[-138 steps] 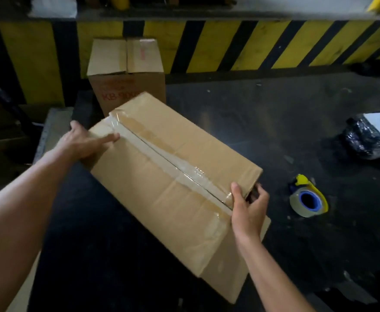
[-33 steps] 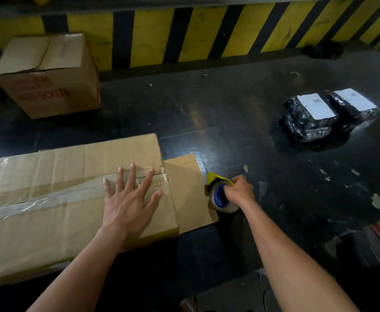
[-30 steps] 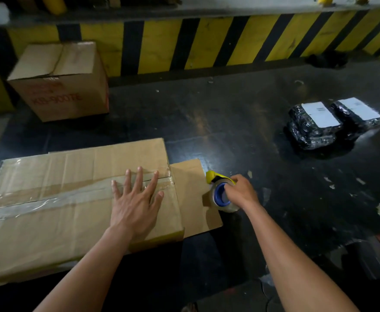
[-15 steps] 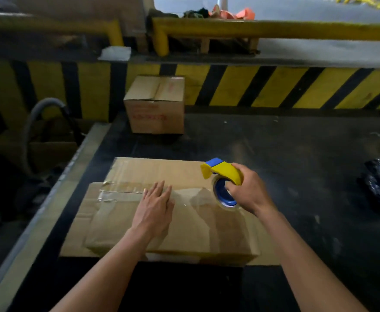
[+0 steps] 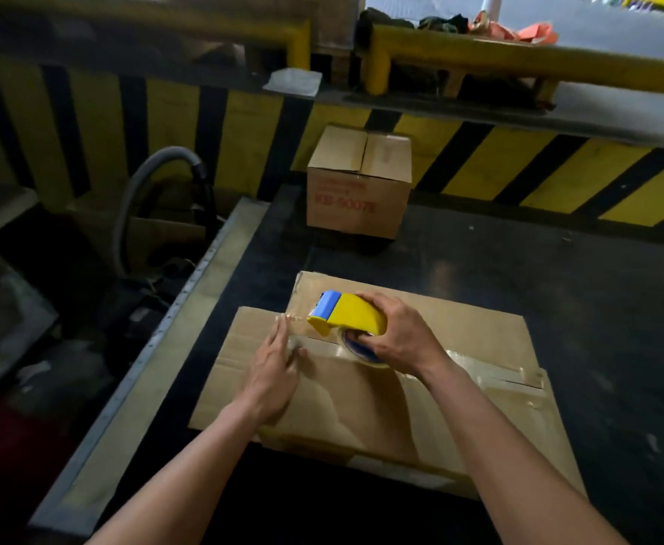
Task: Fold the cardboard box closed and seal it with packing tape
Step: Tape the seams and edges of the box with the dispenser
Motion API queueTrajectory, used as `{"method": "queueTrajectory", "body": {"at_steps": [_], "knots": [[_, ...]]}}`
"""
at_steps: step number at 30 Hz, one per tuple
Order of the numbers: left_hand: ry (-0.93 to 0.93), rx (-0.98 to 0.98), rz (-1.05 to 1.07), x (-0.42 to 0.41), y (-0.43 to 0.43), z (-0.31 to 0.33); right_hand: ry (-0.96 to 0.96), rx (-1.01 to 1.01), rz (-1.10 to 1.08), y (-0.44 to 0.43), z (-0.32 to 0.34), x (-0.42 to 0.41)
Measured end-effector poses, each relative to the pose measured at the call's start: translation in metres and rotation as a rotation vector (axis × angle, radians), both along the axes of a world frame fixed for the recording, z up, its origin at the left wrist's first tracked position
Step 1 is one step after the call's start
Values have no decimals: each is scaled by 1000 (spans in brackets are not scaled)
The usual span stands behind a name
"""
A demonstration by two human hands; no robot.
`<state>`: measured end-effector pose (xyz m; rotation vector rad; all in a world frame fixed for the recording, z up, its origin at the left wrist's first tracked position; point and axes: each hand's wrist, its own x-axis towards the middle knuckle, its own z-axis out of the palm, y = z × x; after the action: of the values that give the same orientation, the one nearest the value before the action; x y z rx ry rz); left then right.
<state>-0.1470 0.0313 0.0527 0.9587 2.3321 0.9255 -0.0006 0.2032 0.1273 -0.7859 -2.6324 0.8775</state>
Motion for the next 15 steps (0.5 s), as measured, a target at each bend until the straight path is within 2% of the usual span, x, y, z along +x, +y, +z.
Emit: {"method": "queueTrajectory", "body": {"at_steps": [3,6,9,11,13,15], "knots": [[-29,142,83,-13,3,2,10,39,13,0,-2,-7],[-126,205,126,-24,12,10,13,46,35,4,-1,-11],[-66,254,208,-33,25,19,26,66,63,4,-1,-19],[-104,335,272,-38,31,26,35,70,78,2,-2,-25],[-333,411,284,-44,38,31,43,74,89,2,-4,-30],[-698,426,284,-49,41,38,38,77,96,4,-6,-33]]}}
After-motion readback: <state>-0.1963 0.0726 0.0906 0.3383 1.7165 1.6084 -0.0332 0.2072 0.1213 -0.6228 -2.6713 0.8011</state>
